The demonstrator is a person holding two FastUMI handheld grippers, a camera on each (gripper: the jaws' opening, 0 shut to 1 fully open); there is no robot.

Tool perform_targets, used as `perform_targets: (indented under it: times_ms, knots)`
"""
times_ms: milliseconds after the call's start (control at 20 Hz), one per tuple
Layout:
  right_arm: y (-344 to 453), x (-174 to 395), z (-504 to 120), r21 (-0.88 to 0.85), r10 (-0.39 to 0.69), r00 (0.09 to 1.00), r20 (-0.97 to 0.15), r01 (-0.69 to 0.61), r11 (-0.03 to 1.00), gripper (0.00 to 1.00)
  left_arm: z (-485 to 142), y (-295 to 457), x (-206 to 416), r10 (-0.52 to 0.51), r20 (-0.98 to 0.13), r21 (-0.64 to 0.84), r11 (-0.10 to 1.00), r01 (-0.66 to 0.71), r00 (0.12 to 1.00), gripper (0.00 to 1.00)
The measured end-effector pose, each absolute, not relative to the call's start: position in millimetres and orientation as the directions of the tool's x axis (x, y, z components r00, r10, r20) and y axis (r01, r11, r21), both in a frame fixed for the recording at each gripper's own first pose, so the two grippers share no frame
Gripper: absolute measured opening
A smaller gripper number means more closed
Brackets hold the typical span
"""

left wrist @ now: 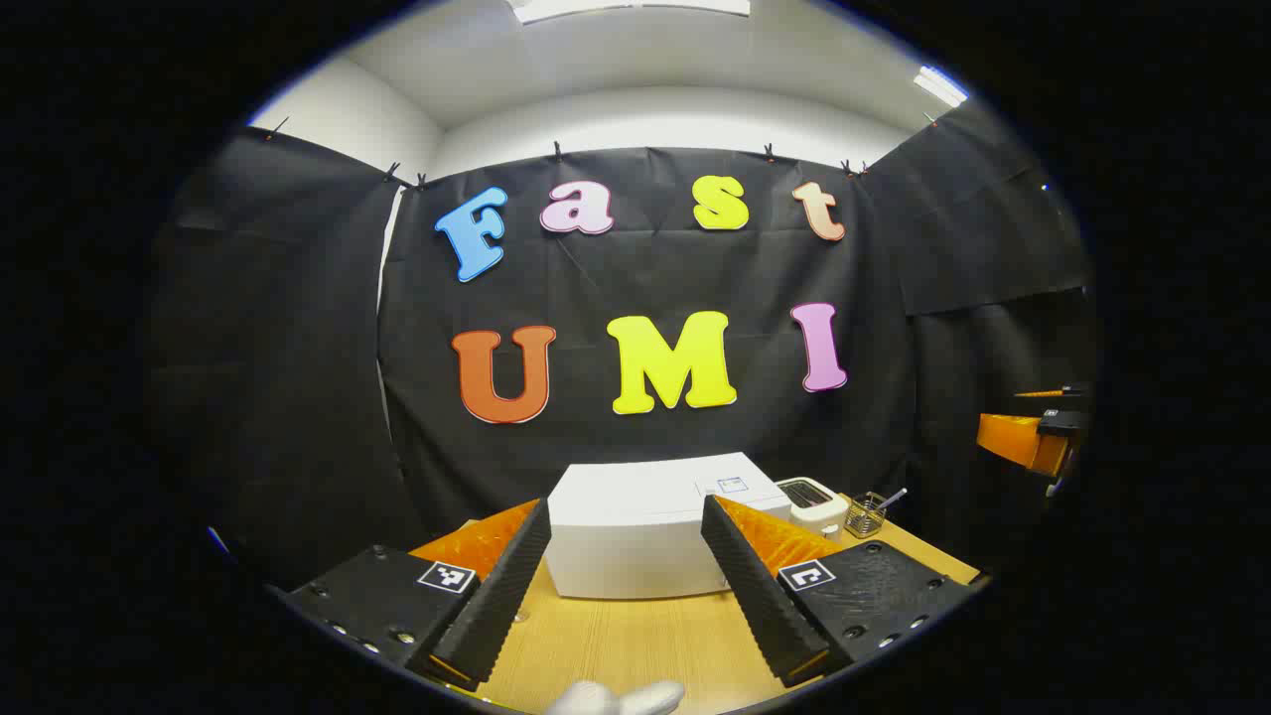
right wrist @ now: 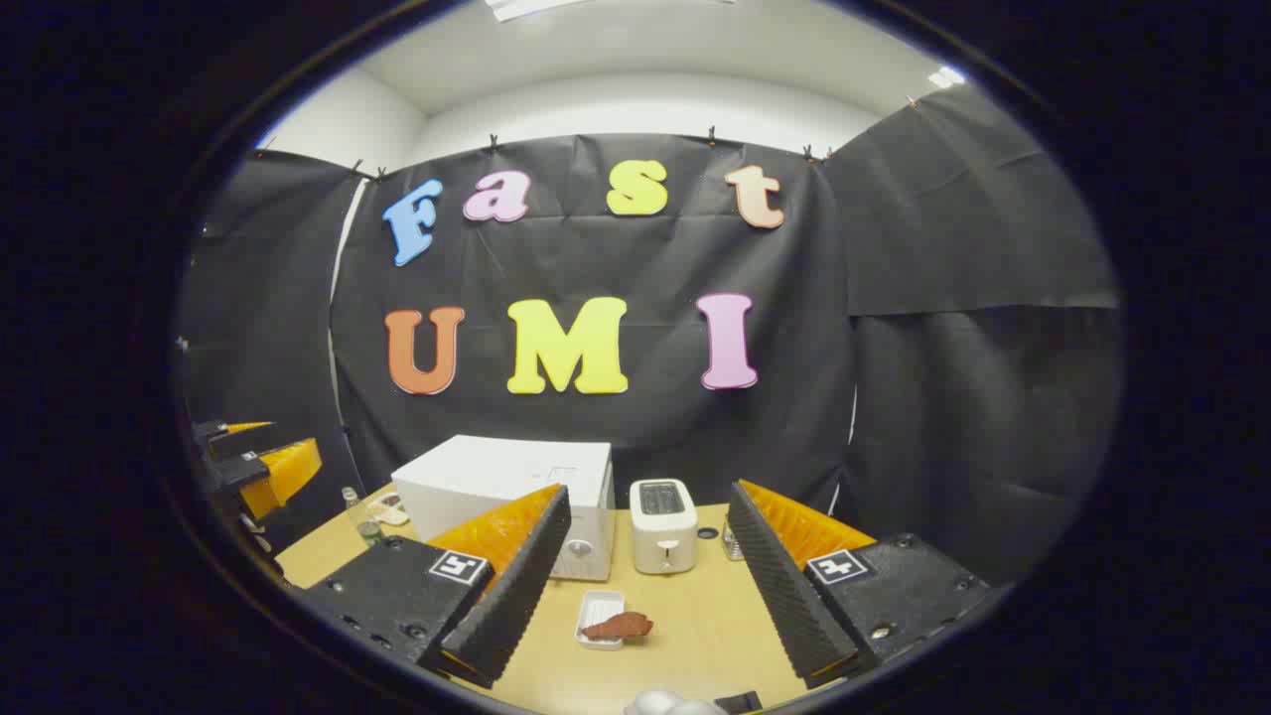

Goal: Open the microwave oven with the left hand, put the food in, and close the microwave oven.

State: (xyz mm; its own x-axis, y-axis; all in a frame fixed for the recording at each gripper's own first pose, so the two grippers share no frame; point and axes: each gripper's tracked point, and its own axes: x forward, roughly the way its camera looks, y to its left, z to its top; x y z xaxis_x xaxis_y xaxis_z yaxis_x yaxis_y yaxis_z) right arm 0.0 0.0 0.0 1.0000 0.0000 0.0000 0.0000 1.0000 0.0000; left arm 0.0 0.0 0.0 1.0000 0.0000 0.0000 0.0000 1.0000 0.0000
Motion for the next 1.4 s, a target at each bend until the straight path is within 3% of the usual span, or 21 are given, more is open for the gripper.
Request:
perform_targets:
  times_ms: [250,300,350,400,550,600,750,800,1100,1150,1200,1250,1300,1400]
  knots:
    - [-3.2,11.1,4.9,-0.006,-0.010,1.000,-0.002,0.010,1.000,1.00,0.4,-2.3,14.7,0.001,0.009,0.012,1.000,-0.001,1.000,0.95]
    - [-2.4,13.6,5.4,-0.004,-0.006,1.000,0.001,0.006,1.000,0.94,-1.2,-2.1,17.3,0.002,0.008,0.016,1.000,-0.002,1.000,0.95]
    - [-2.2,15.6,7.5,-0.007,-0.003,1.000,0.003,0.003,1.000,1.00,-1.5,-3.1,19.7,0.002,0.007,0.015,1.000,-0.002,1.000,0.95]
    - [-4.1,17.7,6.2,-0.013,-0.004,1.000,-0.001,0.004,1.000,0.94,-2.2,-4.7,22.6,0.000,0.006,0.012,1.000,0.000,1.000,0.95]
    - [-4.6,24.0,6.6,-0.017,0.004,1.000,-0.001,-0.004,1.000,1.00,-5.6,-7.0,30.0,0.006,-0.001,0.016,1.000,-0.006,1.000,0.95]
    - [-5.5,25.8,6.0,-0.015,0.004,1.000,-0.001,-0.004,1.000,0.94,-8.3,-8.2,32.7,0.008,-0.001,0.014,1.000,-0.008,1.000,0.95]
    - [-12.9,28.3,8.8,0.000,0.000,1.000,-0.004,0.000,1.000,0.94,-29.8,-21.4,44.3,0.000,-0.027,0.017,1.000,0.001,1.000,0.95]
    - [-17.3,28.0,9.2,0.005,0.000,1.000,-0.003,0.000,1.000,1.00,-38.9,-28.2,49.5,-0.011,-0.034,0.014,1.000,0.011,0.999,0.95]
    - [-54.2,19.2,20.8,-0.018,-0.051,0.999,-0.001,0.051,0.999,1.00,-86.1,-84.9,84.4,-0.090,-0.072,-0.031,0.996,0.088,0.993,0.95]
    - [-60.9,18.3,22.5,-0.025,-0.067,0.998,-0.007,0.067,0.997,0.94,-94.1,-95.2,93.7,-0.098,-0.074,-0.035,0.995,0.095,0.992,0.95]
    - [-67.6,16.4,21.9,-0.032,-0.081,0.997,-0.014,0.081,0.996,0.94,-101.5,-103.3,101.4,-0.103,-0.076,-0.036,0.994,0.100,0.992,0.95]
    - [-74.2,14.4,21.2,-0.040,-0.095,0.995,-0.018,0.095,0.995,1.00,-111.5,-113.5,110.8,-0.109,-0.079,-0.038,0.994,0.106,0.991,0.95]
    - [-80.4,13.6,21.1,-0.046,-0.110,0.994,-0.022,0.109,0.993,0.94,-117.6,-121.3,119.8,-0.111,-0.073,-0.041,0.993,0.108,0.991,0.95]
    - [-91.0,10.2,15.2,-0.043,-0.135,0.990,-0.041,0.133,0.990,0.94,-136.4,-134.9,141.5,-0.104,-0.076,-0.030,0.994,0.102,0.992,0.95]
